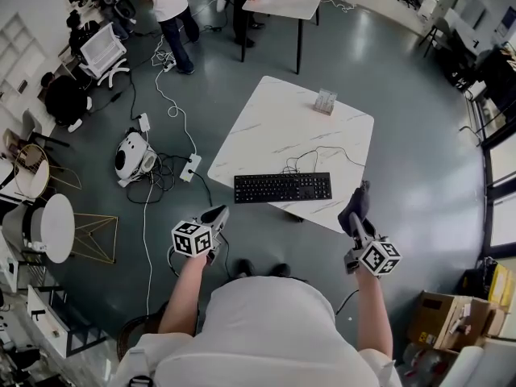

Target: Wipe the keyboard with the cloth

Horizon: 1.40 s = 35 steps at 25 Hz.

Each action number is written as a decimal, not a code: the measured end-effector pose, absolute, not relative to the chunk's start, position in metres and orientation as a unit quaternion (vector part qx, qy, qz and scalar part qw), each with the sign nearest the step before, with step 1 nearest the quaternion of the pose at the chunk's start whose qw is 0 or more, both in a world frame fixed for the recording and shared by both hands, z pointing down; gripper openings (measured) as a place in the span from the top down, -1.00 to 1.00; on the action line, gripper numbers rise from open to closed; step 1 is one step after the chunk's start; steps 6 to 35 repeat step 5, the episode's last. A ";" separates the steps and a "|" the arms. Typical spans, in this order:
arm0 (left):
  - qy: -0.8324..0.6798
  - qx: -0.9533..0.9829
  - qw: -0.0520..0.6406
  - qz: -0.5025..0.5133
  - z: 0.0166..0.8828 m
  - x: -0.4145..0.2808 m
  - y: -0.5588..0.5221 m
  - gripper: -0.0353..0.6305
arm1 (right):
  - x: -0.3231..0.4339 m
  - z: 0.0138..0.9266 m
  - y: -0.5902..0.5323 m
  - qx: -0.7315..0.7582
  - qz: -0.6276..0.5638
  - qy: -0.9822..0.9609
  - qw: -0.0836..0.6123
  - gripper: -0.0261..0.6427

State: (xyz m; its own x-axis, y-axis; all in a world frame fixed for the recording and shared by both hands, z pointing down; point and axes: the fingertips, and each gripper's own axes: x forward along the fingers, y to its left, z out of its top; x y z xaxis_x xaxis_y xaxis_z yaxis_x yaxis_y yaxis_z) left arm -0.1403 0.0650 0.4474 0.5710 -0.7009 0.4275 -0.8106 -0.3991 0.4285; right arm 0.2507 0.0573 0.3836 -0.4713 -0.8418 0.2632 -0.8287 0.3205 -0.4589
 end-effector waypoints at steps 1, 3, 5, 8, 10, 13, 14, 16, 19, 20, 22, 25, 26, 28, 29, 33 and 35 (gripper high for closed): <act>-0.454 0.832 0.307 0.089 0.448 -0.140 0.065 0.84 | 0.251 0.385 0.058 -0.514 -0.275 0.812 0.012 0.69; -0.453 0.833 0.307 0.088 0.449 -0.138 0.065 0.84 | 0.253 0.387 0.060 -0.515 -0.276 0.812 0.011 0.69; -0.452 0.833 0.307 0.086 0.450 -0.135 0.065 0.84 | 0.255 0.388 0.060 -0.516 -0.275 0.811 0.010 0.69; -0.452 0.833 0.307 0.086 0.450 -0.135 0.065 0.84 | 0.255 0.388 0.060 -0.516 -0.275 0.811 0.010 0.69; -0.452 0.833 0.307 0.086 0.450 -0.135 0.065 0.84 | 0.255 0.388 0.060 -0.516 -0.275 0.811 0.010 0.69; -0.452 0.833 0.307 0.086 0.450 -0.135 0.065 0.84 | 0.255 0.388 0.060 -0.516 -0.275 0.811 0.010 0.69; -0.452 0.833 0.307 0.086 0.450 -0.135 0.065 0.84 | 0.255 0.388 0.060 -0.516 -0.275 0.811 0.010 0.69; -0.452 0.833 0.307 0.086 0.450 -0.135 0.065 0.84 | 0.255 0.388 0.060 -0.516 -0.275 0.811 0.010 0.69; -0.452 0.833 0.307 0.086 0.450 -0.135 0.065 0.84 | 0.255 0.388 0.060 -0.516 -0.275 0.811 0.010 0.69; -0.452 0.833 0.307 0.086 0.450 -0.135 0.065 0.84 | 0.255 0.388 0.060 -0.516 -0.275 0.811 0.010 0.69; -0.452 0.833 0.307 0.086 0.450 -0.135 0.065 0.84 | 0.255 0.388 0.060 -0.516 -0.275 0.811 0.010 0.69; -0.452 0.833 0.307 0.086 0.450 -0.135 0.065 0.84 | 0.255 0.388 0.060 -0.516 -0.275 0.811 0.010 0.69; -0.452 0.833 0.307 0.086 0.450 -0.135 0.065 0.84 | 0.255 0.388 0.060 -0.516 -0.275 0.811 0.010 0.69; -0.452 0.833 0.307 0.086 0.450 -0.135 0.065 0.84 | 0.255 0.388 0.060 -0.516 -0.275 0.811 0.010 0.69; -0.452 0.833 0.307 0.086 0.450 -0.135 0.065 0.84 | 0.255 0.388 0.060 -0.516 -0.275 0.811 0.010 0.69; -0.452 0.833 0.307 0.086 0.450 -0.135 0.065 0.84 | 0.255 0.388 0.060 -0.516 -0.275 0.811 0.010 0.69; -0.452 0.833 0.307 0.086 0.450 -0.135 0.065 0.84 | 0.255 0.388 0.060 -0.516 -0.275 0.811 0.010 0.69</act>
